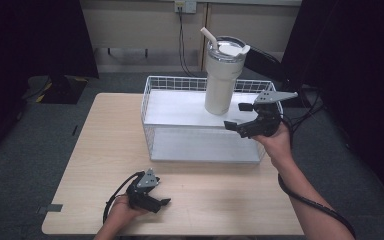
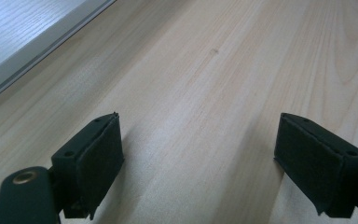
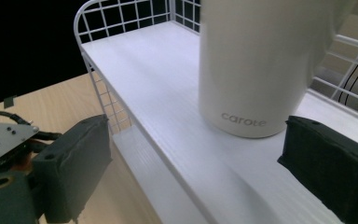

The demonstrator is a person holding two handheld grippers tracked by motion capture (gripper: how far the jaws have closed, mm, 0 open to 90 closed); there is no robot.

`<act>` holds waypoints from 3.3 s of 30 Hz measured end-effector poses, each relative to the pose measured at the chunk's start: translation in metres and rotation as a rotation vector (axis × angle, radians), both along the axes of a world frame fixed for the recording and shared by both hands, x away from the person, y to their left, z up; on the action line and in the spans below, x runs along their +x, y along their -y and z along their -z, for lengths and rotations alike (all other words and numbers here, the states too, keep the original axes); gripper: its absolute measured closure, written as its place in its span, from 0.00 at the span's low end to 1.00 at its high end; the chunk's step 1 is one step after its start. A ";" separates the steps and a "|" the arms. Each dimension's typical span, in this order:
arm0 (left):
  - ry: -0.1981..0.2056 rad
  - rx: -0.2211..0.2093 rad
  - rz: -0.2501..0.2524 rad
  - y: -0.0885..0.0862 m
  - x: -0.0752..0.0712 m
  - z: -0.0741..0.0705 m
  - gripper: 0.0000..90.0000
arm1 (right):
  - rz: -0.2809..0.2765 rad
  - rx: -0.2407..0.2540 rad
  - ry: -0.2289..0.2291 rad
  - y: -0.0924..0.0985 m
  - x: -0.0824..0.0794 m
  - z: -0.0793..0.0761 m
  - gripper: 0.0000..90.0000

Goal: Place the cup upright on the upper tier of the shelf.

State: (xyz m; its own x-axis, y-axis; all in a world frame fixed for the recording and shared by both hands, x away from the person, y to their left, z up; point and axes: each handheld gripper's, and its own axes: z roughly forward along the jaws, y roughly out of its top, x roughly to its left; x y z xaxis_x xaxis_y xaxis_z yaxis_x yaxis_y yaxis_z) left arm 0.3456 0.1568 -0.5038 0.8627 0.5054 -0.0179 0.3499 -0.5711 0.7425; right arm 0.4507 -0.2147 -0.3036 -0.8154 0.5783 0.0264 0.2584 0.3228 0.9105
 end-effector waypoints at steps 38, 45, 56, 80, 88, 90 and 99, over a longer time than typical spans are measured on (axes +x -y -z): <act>0.000 0.009 0.006 0.000 0.000 0.000 0.16 | -0.140 -0.025 -0.019 0.009 -0.057 0.039 0.08; 0.000 0.008 0.005 0.000 0.000 0.000 0.16 | -0.146 -0.035 -0.017 0.010 -0.064 0.051 0.08; 0.001 0.009 0.006 0.000 0.000 0.000 0.16 | -0.162 -0.052 -0.034 0.010 -0.075 0.074 0.08; 0.000 0.008 0.006 0.000 0.000 0.000 0.16 | -0.140 -0.056 -0.134 0.020 -0.089 0.150 0.08; 0.001 0.008 0.006 0.000 0.000 0.000 0.16 | -0.140 -0.090 -0.178 0.019 -0.093 0.178 0.08; 0.000 0.008 0.004 0.000 0.000 0.000 0.16 | -0.140 -0.104 -0.187 0.019 -0.095 0.184 0.09; 0.001 0.011 0.005 0.000 0.000 0.000 0.16 | -0.164 -0.223 -0.163 0.010 -0.106 0.199 0.09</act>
